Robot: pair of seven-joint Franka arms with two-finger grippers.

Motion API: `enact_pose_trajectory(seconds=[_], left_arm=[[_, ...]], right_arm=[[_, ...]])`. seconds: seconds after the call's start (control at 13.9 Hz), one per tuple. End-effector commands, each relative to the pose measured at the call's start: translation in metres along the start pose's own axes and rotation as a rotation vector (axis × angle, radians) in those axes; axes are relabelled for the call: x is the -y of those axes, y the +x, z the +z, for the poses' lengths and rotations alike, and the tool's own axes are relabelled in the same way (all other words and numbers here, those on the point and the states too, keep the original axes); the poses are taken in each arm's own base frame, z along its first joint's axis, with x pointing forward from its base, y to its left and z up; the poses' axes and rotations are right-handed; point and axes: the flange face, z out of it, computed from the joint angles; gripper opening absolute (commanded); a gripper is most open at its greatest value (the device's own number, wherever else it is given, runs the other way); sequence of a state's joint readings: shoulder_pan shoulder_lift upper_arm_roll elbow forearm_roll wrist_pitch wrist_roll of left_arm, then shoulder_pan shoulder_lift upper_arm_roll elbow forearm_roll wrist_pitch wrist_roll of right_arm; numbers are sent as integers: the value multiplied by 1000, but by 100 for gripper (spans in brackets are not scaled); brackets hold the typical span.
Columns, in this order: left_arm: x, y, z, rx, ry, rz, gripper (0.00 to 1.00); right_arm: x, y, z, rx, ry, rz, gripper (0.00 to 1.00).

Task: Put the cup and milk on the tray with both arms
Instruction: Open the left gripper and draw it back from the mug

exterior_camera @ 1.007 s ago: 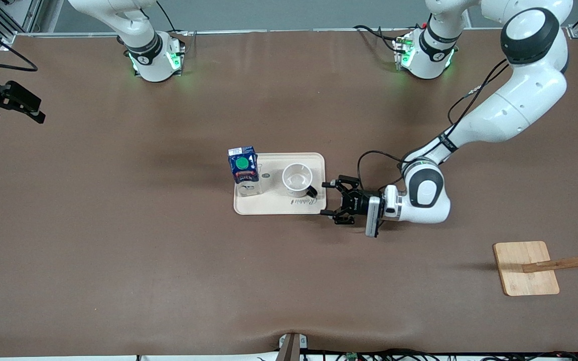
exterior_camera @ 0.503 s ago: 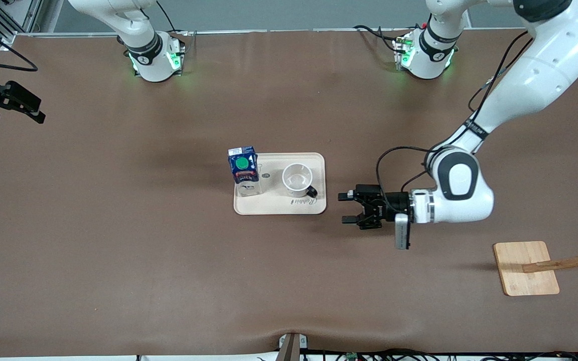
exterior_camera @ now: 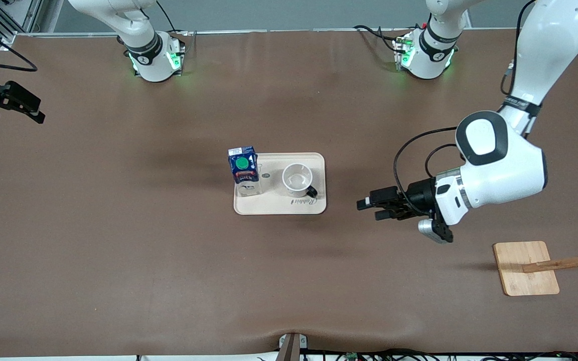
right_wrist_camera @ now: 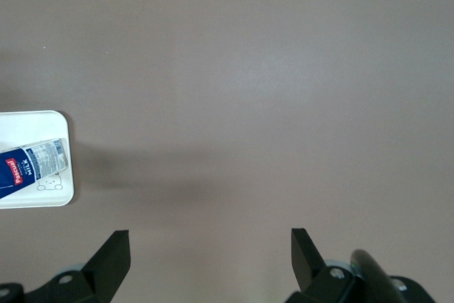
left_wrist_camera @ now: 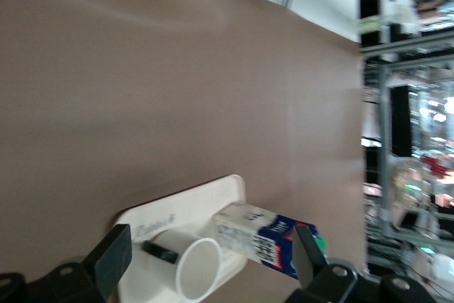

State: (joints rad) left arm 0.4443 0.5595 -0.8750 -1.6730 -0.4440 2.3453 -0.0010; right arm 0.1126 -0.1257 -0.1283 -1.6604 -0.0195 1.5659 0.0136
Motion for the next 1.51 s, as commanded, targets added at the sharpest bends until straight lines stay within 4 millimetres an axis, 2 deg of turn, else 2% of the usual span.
enact_pose_trajectory(seconds=[0.0,0.07,0.22,0.36,0.43,0.5,0.65,0.86,1.08,1.22,1.29,1.44], left_arm=[[-7,-5,-21,-1,160,-48,100],[-6,-5,-36,-10,216,-44,100],[12,5,-86,-5,331,-24,100],[5,11,-134,59,425,-11,100],[11,13,-160,84,509,-4,100],[18,11,-186,98,593,-5,100],[24,1,-223,109,671,-40,100],[19,-9,-261,60,772,-55,100],[26,-18,-272,118,883,-64,100],[20,-17,-298,78,909,-65,100],[5,-22,-301,61,938,-58,100],[-9,-34,-312,29,938,-90,100]], right_arm=[[-4,2,-4,2,-2,9,100],[-4,2,-4,2,-2,9,100],[-4,2,-4,2,-2,9,100],[-3,2,-4,2,1,9,100],[-4,2,-4,2,1,11,100],[-4,2,-4,2,1,11,100],[-4,2,-4,2,3,11,100],[-2,2,-4,0,2,8,100],[-3,2,-3,3,2,9,100],[-6,2,-4,2,2,15,100],[-6,2,-4,2,2,14,100],[-3,2,-5,-3,-1,13,100]])
